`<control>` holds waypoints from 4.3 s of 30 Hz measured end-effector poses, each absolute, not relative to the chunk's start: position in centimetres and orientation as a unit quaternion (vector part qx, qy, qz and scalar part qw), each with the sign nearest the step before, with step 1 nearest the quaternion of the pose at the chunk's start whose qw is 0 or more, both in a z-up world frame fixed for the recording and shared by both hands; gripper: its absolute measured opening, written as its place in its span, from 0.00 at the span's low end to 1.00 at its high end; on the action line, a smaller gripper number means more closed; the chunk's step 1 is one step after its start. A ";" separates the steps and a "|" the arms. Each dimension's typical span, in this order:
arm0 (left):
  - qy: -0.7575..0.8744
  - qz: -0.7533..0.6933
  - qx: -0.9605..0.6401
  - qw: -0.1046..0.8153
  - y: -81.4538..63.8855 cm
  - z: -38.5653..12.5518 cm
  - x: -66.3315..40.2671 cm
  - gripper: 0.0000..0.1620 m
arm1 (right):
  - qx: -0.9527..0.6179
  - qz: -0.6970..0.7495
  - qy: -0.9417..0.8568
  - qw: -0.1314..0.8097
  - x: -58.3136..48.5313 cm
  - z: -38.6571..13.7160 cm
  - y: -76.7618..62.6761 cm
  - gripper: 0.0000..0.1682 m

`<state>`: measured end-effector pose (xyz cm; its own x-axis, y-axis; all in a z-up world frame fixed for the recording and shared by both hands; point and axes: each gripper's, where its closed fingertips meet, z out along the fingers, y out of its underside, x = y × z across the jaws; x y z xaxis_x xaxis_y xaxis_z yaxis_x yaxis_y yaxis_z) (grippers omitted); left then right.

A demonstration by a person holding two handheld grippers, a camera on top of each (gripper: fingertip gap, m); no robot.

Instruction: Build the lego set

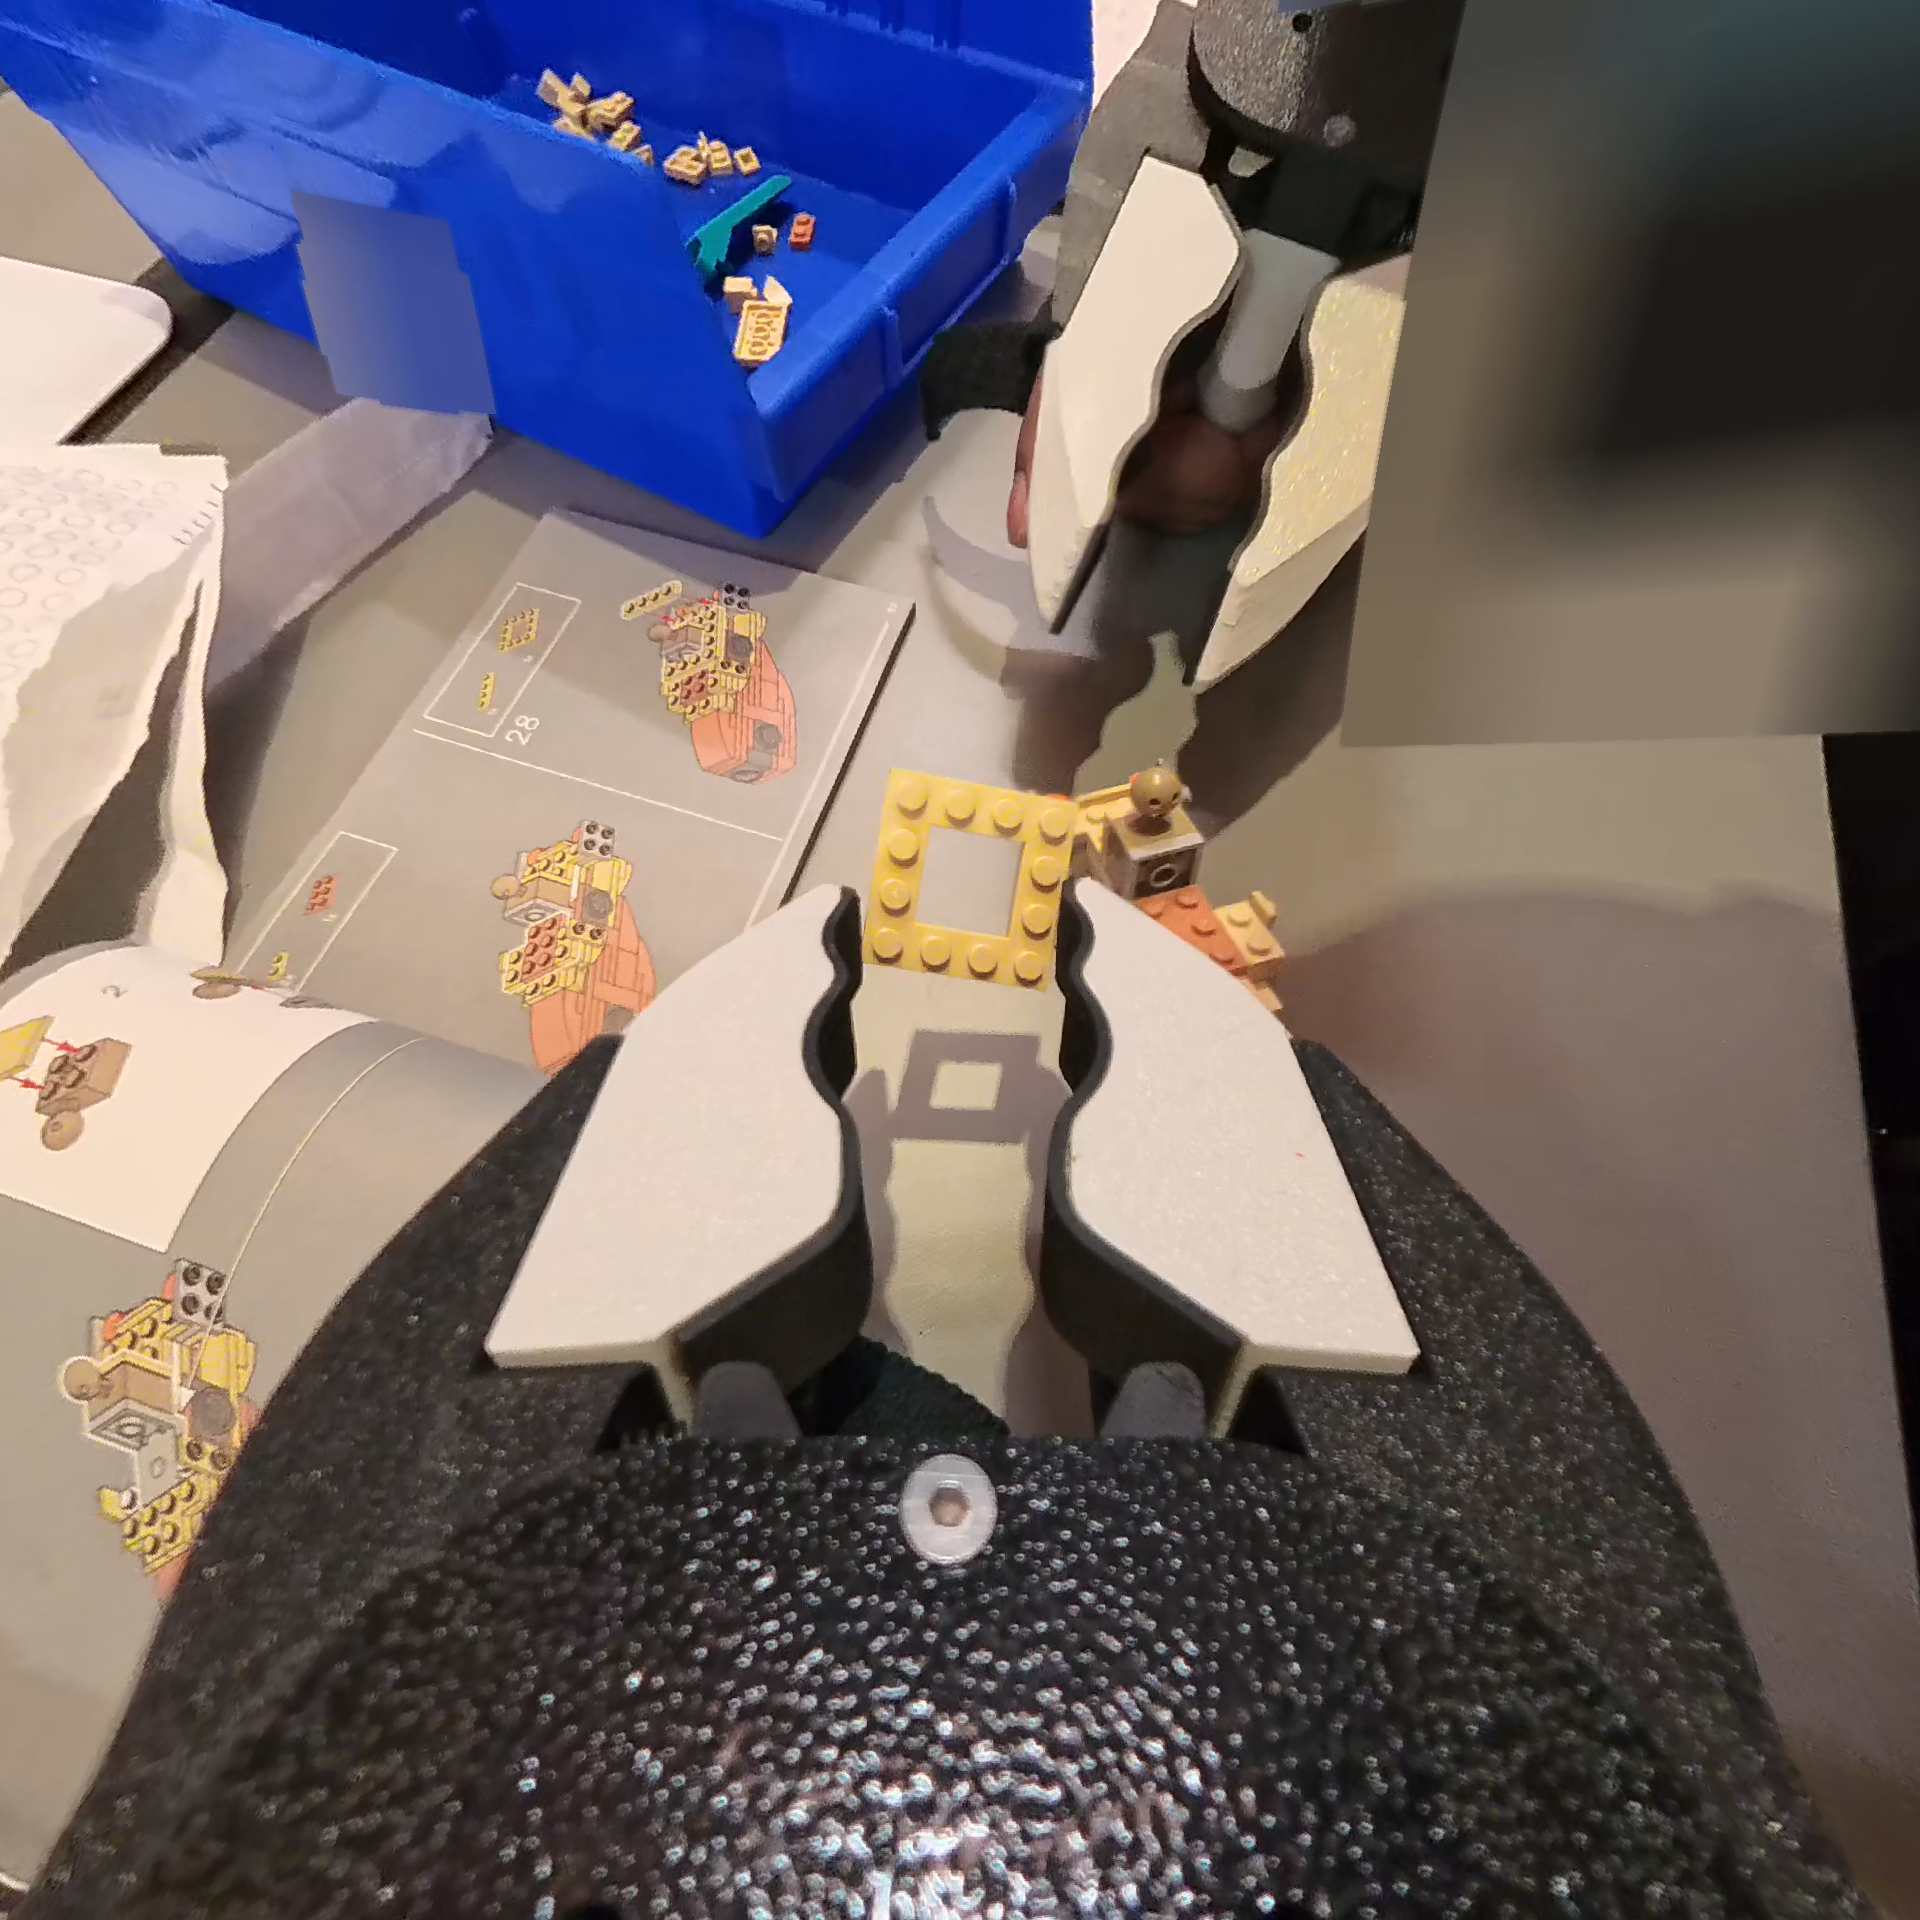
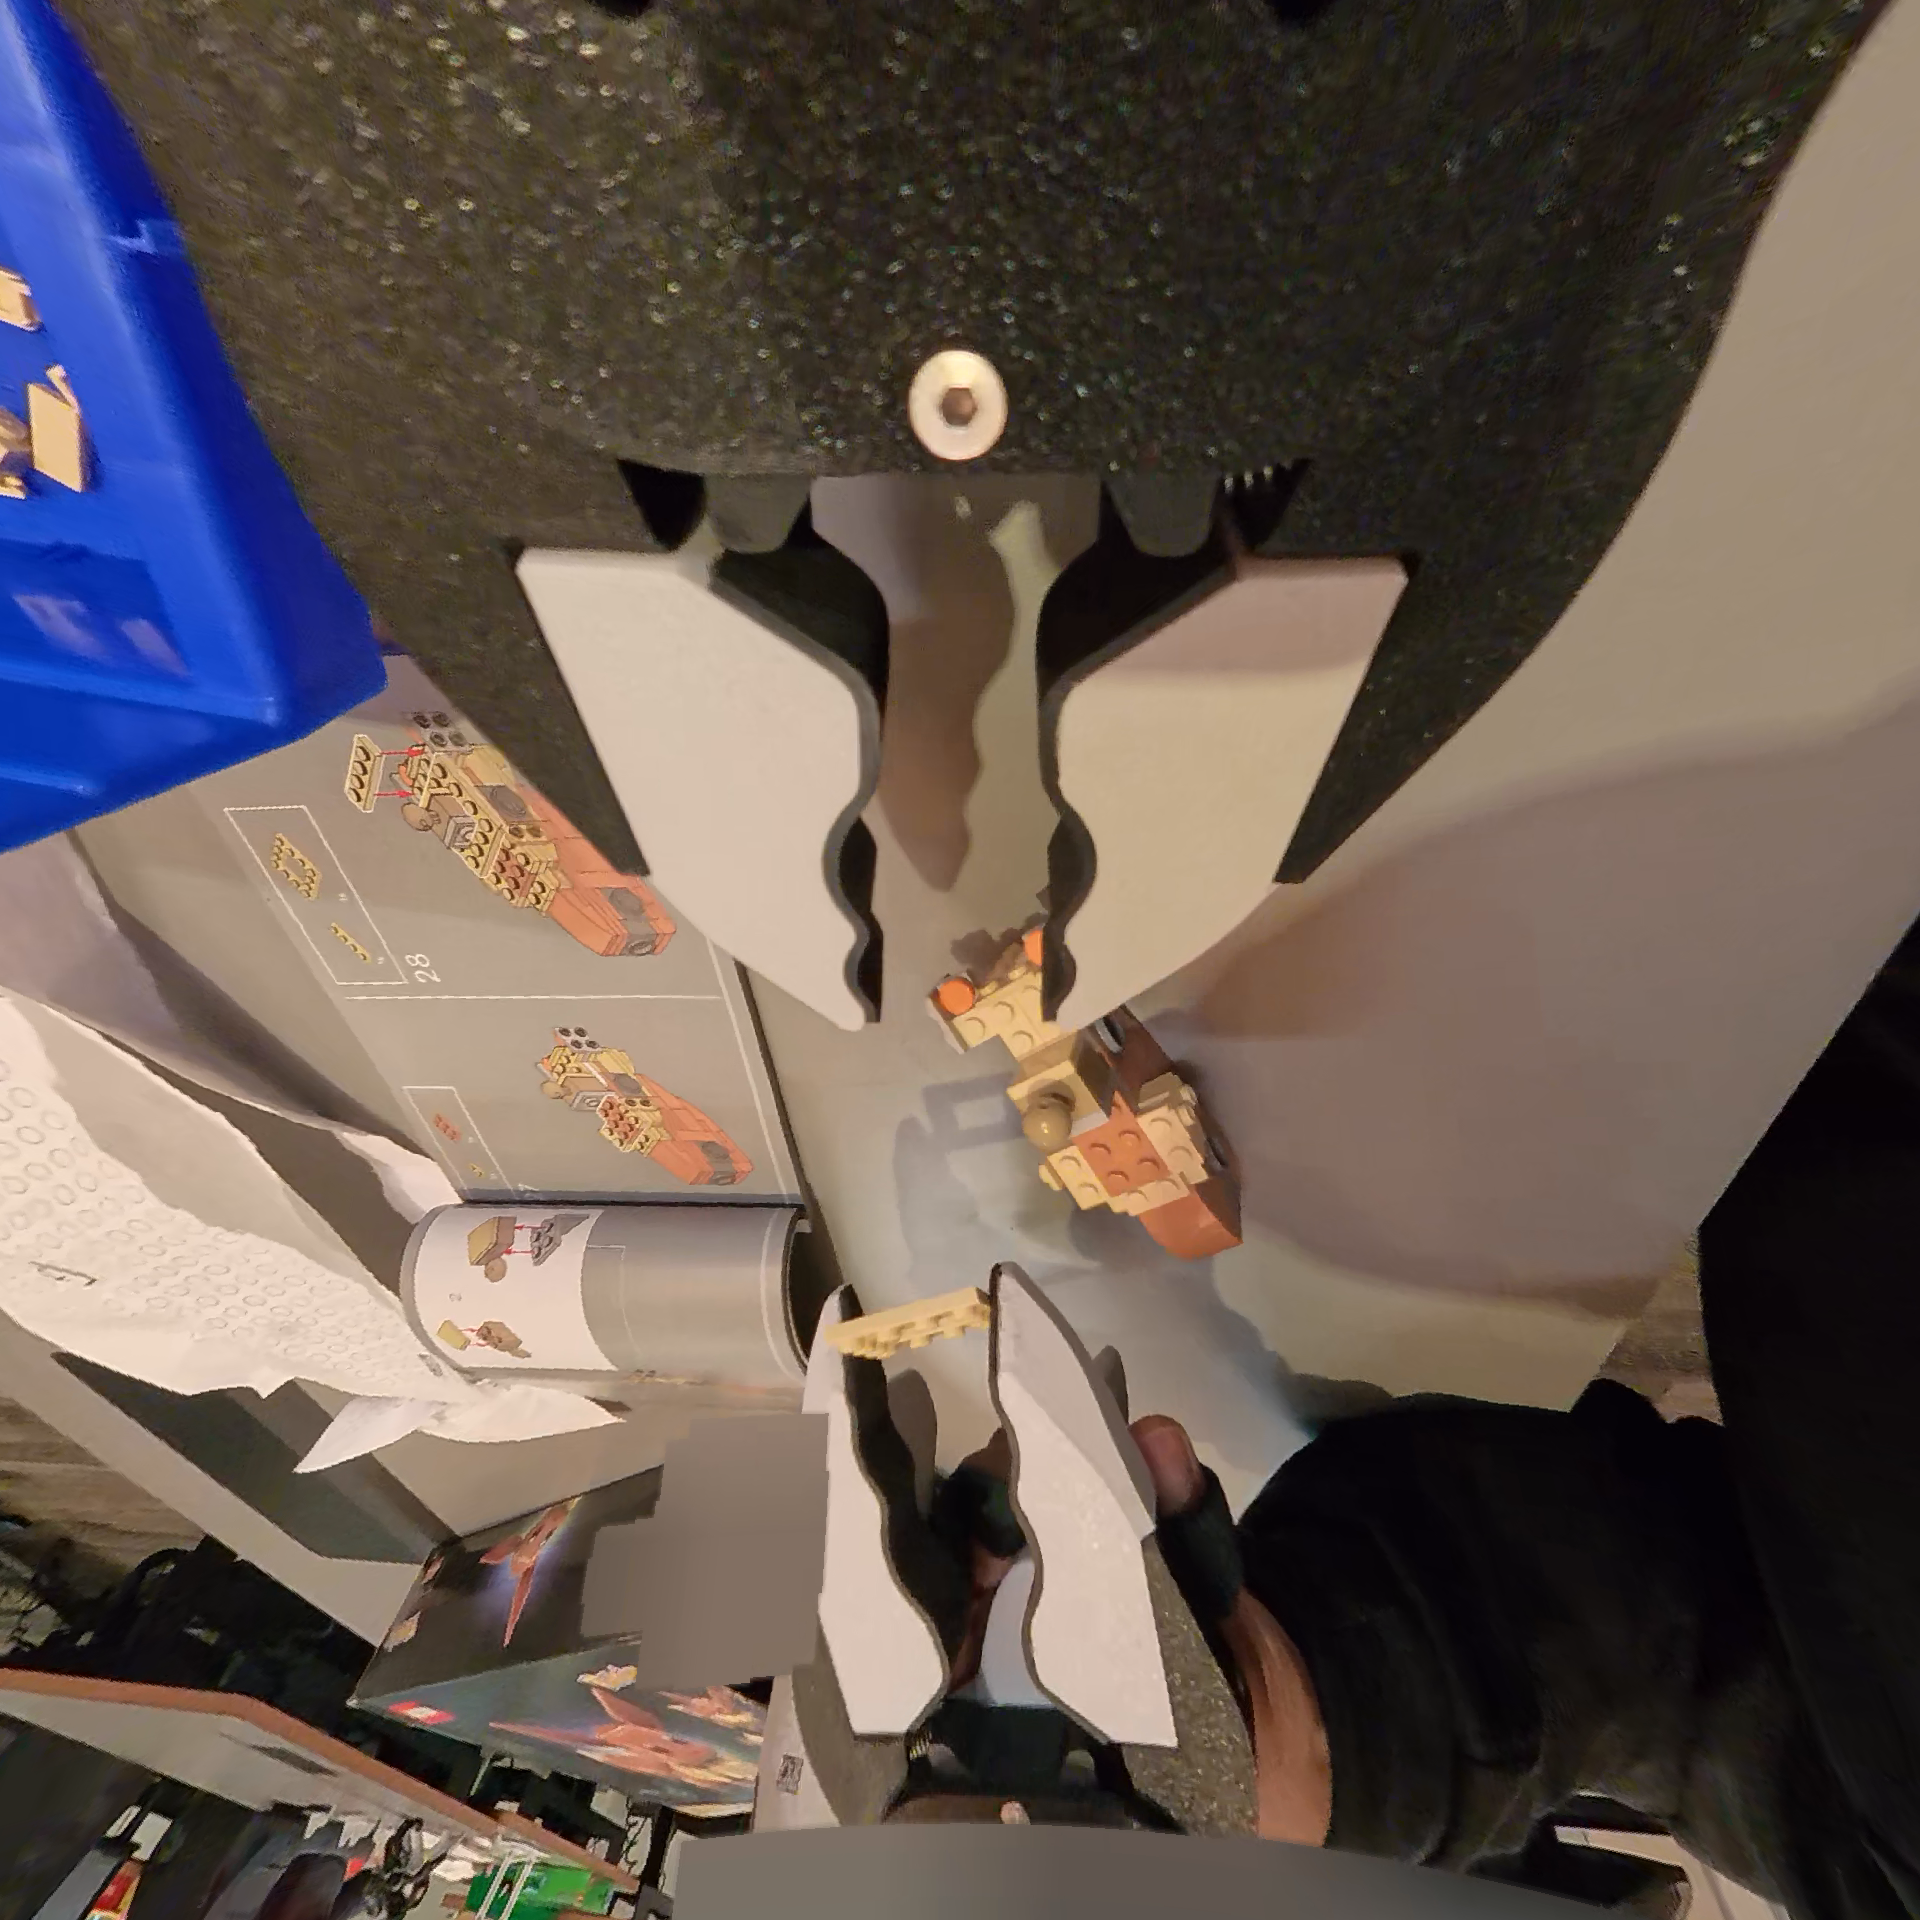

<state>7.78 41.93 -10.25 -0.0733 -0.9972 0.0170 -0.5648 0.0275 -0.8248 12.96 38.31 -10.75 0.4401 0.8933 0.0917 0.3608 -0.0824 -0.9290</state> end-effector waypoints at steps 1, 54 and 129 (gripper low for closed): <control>0.646 -0.346 -0.604 0.314 41.8 -10.1 7.8 0.22 | -0.684 0.262 -0.458 0.504 12.9 -10.7 38.4 0.18; 0.721 -0.343 -0.526 0.292 36.5 -9.3 8.7 0.22 | -0.627 0.265 -0.504 0.533 9.1 -8.2 36.4 0.20; 0.763 -0.281 -0.559 0.162 36.6 -15.0 5.7 0.14 | -0.678 0.284 -0.563 0.376 10.0 -12.8 35.9 0.20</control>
